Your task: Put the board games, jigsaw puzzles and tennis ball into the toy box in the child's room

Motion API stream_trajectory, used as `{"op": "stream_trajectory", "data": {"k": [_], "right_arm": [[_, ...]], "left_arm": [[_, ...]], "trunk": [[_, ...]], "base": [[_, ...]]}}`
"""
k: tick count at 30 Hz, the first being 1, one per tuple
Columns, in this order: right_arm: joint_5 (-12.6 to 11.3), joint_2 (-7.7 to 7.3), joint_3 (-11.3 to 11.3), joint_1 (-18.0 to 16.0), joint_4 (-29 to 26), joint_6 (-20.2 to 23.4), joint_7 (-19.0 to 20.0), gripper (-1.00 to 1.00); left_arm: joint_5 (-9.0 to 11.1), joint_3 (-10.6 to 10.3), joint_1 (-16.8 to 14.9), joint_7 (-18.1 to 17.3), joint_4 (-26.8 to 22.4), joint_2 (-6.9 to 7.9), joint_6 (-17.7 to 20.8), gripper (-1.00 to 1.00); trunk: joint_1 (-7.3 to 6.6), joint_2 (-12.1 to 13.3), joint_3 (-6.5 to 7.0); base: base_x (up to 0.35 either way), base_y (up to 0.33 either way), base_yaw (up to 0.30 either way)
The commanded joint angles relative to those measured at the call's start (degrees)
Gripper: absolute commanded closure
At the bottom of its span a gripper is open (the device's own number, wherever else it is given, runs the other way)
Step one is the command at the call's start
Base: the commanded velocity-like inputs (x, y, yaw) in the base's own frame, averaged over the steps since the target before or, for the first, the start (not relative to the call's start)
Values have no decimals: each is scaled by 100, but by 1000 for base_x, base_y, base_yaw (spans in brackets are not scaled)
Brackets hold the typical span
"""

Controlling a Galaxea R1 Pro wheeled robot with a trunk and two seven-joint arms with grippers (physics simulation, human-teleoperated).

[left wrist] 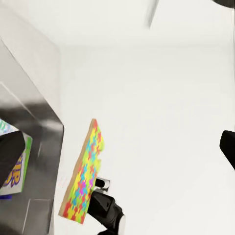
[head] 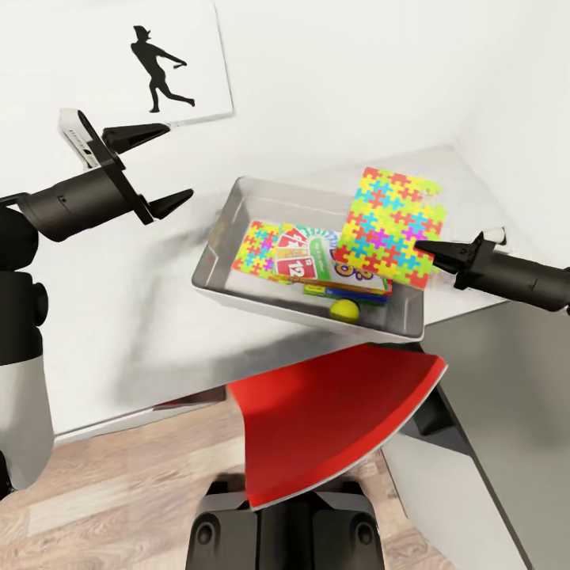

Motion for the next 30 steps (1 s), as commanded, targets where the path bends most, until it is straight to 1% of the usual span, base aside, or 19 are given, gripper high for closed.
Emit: {"op": "stream_trajectory", "data": {"k": [1,2,3,6,10,17,21,22,24,25,28,29,30], "right_arm": [[-5,4,76,-10,2,10,-35,100],[-31,13,133,-16,2,10,-125,100],[-31,13,133,-16,2,10,-125,100],[-94,30,244,-32,2,10,-329,100],[-145,39,302,-45,2,10,-441,100],[-273,45,334,-54,2,10,-543,100],[-401,52,341,-61,9,10,-740,100],[-401,52,341,-61,9,10,-740,100],[-502,55,342,-75,13,10,-938,100],[-502,55,342,-75,13,10,-938,100],[-770,94,343,-146,26,10,-1313,100],[-770,94,343,-146,26,10,-1313,100],[-877,125,343,-180,37,10,-1455,100]], "left_arm": [[56,3,-6,63,0,-1,6,-100],[56,1,-6,66,0,1,6,-100],[56,1,-6,66,0,1,6,-100],[56,2,-4,71,0,5,6,-100],[56,1,-1,74,0,7,6,-100],[56,-6,5,77,4,7,6,-100],[56,-16,9,82,5,4,6,-100],[56,-16,9,82,5,4,6,-100],[56,-20,10,85,4,3,6,-100],[56,-20,10,85,4,3,6,-100],[56,-28,11,94,5,1,6,-100],[56,-28,11,94,5,1,6,-100],[56,-30,12,96,6,1,6,-100]], "trunk": [[3,-10,-7],[3,-10,-7],[3,-10,-7],[3,-10,-7],[3,-10,-7],[3,-10,-7],[3,-10,-7],[3,-10,-7],[3,-10,-7],[3,-10,-7],[3,-10,-7],[3,-10,-7],[3,-10,-7]], "base": [[0,0,290],[0,0,290],[0,0,290],[0,0,290],[0,0,242],[0,0,99],[0,0,37],[0,0,25],[0,0,18],[0,0,16],[0,0,11],[0,0,8],[0,0,7]]}}
